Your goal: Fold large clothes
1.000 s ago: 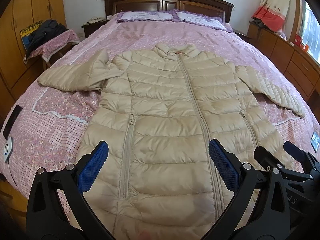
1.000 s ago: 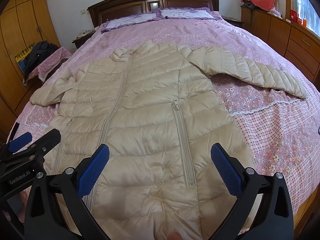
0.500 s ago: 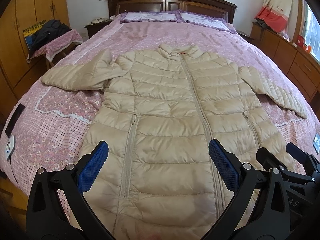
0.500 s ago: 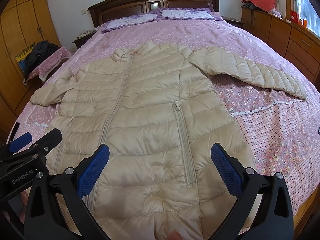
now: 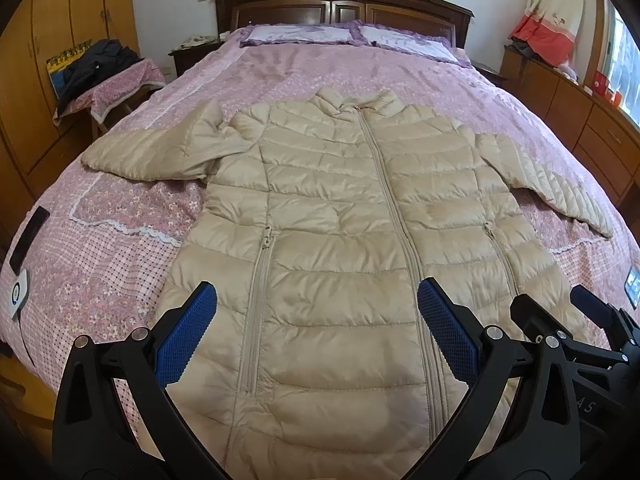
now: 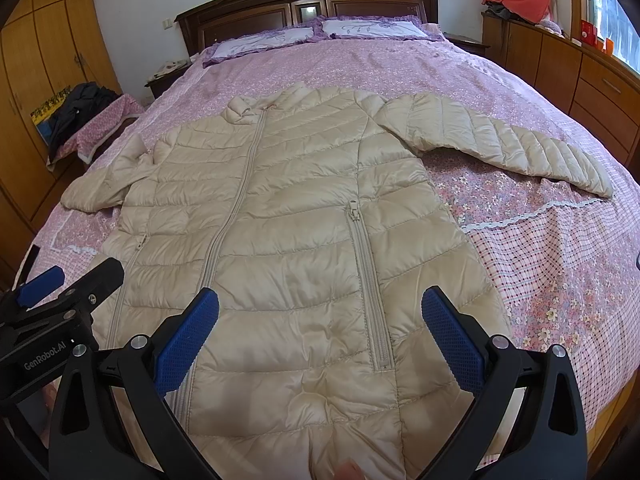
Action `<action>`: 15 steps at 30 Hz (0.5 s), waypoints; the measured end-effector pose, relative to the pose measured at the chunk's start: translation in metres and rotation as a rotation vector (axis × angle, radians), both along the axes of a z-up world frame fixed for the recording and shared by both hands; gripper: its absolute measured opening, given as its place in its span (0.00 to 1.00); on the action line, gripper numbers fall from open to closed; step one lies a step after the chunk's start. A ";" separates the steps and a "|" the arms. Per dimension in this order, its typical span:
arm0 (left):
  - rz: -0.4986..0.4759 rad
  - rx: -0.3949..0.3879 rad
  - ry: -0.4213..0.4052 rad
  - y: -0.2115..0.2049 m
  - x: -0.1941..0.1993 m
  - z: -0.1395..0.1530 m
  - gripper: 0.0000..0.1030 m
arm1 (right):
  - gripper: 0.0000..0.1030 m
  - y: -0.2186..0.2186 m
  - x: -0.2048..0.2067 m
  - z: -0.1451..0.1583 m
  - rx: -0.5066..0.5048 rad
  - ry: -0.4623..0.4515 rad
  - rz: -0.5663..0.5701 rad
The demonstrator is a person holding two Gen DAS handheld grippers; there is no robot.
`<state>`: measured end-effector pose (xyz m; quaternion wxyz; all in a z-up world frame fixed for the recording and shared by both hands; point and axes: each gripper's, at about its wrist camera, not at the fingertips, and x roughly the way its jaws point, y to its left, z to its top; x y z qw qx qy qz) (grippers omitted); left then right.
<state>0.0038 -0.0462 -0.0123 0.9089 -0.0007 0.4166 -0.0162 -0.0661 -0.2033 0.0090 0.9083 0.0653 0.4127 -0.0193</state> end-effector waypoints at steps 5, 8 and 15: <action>0.000 0.002 0.000 0.000 0.000 -0.001 0.97 | 0.95 0.000 0.000 0.000 0.000 0.000 0.001; -0.001 -0.001 0.002 0.000 -0.001 -0.001 0.97 | 0.95 0.000 -0.001 0.000 -0.001 0.000 0.000; -0.003 0.005 0.017 0.000 -0.002 -0.003 0.97 | 0.95 -0.002 -0.002 0.001 0.000 -0.003 -0.004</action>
